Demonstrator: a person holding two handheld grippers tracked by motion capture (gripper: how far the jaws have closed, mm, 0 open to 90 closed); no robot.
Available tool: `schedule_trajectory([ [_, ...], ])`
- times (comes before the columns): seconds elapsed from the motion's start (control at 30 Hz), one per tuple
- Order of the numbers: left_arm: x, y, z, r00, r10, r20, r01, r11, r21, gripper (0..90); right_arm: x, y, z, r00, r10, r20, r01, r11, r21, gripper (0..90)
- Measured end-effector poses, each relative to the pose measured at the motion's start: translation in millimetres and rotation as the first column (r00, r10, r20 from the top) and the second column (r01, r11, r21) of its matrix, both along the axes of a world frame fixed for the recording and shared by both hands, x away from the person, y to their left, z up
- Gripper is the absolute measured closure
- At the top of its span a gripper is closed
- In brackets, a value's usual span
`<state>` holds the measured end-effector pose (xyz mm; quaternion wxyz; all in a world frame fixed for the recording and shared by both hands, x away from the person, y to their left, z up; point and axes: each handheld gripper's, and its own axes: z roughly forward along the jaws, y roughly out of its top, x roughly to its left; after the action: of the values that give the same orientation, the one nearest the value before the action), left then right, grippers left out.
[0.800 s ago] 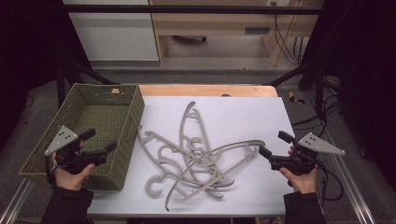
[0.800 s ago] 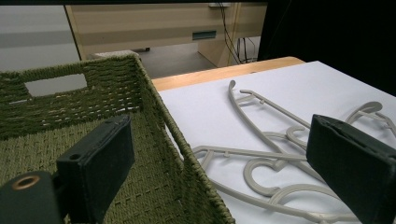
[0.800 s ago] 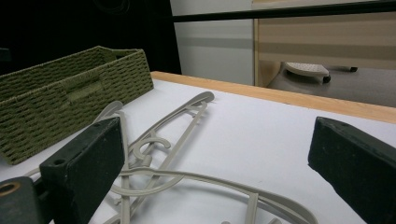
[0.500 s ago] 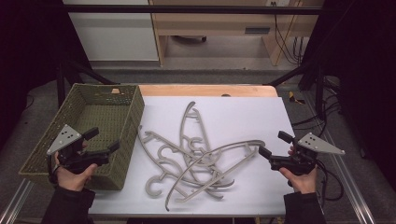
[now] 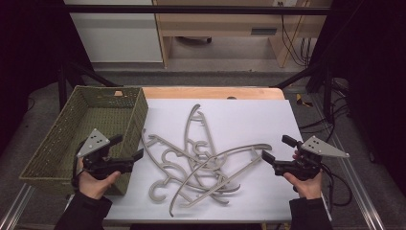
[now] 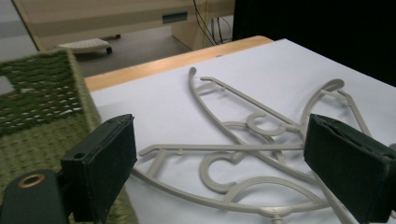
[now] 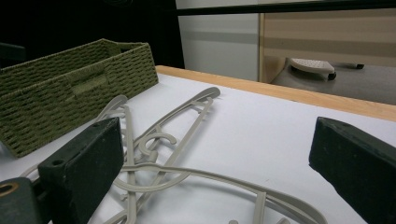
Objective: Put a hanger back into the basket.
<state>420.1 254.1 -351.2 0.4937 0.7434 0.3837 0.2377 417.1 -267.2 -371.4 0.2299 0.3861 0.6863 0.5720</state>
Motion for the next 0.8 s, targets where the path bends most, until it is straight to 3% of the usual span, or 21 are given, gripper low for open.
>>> schedule_trajectory([
  [0.07, -0.6, -11.5, -1.9, 0.9996, -0.024, -0.012, 0.024, 0.9993, 0.029, 9.1, -0.1, 0.7, 0.4, 1.0, 0.001, -0.002, -0.001, 1.0, 0.003, 3.2],
  [0.43, 1.8, -44.7, -13.4, 0.9939, -0.082, -0.073, 0.088, 0.993, 0.078, 10.6, 0.2, 1.7, 0.7, 1.0, 0.007, -0.001, -0.007, 1.0, 0.002, 3.1],
  [0.8, 11.2, -86.2, -26.6, 0.9741, -0.16, -0.159, 0.185, 0.9705, 0.155, 12.8, 0.8, 4.8, -0.1, 0.9998, 0.015, -0.016, -0.015, 1.0, -0.006, 3.0],
])
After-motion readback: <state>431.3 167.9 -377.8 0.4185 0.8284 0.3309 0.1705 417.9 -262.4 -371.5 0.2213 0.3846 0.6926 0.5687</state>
